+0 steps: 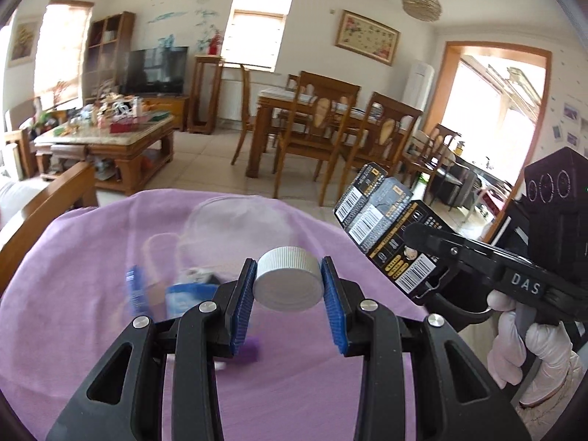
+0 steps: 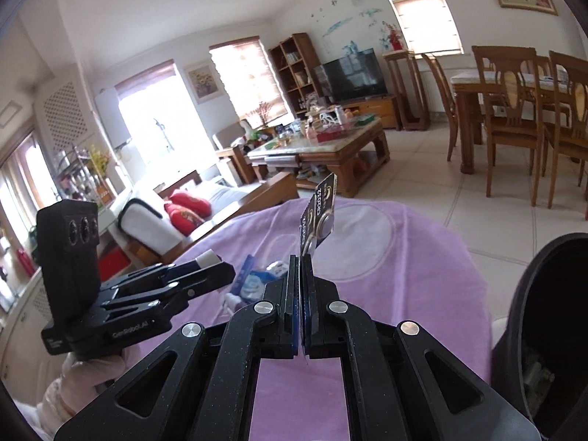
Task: Collect trash
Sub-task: 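Carry the tape roll and battery card over the bin and open both grippers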
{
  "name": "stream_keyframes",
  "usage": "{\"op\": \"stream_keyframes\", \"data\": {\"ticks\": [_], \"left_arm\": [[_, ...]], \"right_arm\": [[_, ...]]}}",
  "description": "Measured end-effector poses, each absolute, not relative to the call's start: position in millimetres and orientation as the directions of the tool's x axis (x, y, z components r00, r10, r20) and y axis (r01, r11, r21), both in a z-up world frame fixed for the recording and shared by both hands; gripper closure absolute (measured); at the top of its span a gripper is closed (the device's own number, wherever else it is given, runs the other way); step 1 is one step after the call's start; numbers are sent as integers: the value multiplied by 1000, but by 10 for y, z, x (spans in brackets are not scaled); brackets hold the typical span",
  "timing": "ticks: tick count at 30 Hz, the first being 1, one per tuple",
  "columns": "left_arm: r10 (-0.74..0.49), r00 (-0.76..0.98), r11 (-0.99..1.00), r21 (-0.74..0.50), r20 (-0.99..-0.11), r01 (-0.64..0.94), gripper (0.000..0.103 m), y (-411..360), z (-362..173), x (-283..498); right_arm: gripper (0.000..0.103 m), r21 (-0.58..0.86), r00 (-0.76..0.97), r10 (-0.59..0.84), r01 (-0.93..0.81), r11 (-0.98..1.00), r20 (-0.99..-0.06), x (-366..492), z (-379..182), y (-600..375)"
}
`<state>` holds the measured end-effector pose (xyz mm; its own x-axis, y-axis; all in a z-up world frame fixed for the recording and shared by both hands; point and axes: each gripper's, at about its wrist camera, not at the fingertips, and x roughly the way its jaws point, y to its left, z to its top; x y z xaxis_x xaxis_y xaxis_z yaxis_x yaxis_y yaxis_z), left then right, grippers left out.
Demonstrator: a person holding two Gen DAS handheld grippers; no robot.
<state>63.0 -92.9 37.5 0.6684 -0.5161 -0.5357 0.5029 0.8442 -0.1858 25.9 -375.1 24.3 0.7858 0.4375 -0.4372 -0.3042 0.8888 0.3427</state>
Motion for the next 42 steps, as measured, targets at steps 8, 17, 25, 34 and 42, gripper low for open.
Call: {"op": "stream_keyframes", "data": {"ticks": [8, 17, 25, 34, 42], "left_arm": [[-597, 605, 764, -144, -528, 629, 67, -1969, 408, 474], [-650, 529, 686, -123, -545, 717, 67, -2888, 230, 374], [-644, 495, 663, -102, -584, 742, 67, -3341, 23, 344], [-620, 485, 657, -70, -617, 750, 67, -3678, -92, 402], [-605, 479, 658, -61, -637, 751, 67, -3768, -195, 407]], "right_arm": [[100, 383, 858, 325, -167, 908, -398, -190, 175, -4935], [100, 434, 889, 221, -28, 901, -401, -587, -118, -5999], [100, 469, 879, 181, 54, 882, -442, -669, -533, -6458], [100, 493, 863, 176, 94, 865, -474, -618, -846, -6523], [100, 511, 851, 190, 103, 853, -490, -582, -967, -6534]]}}
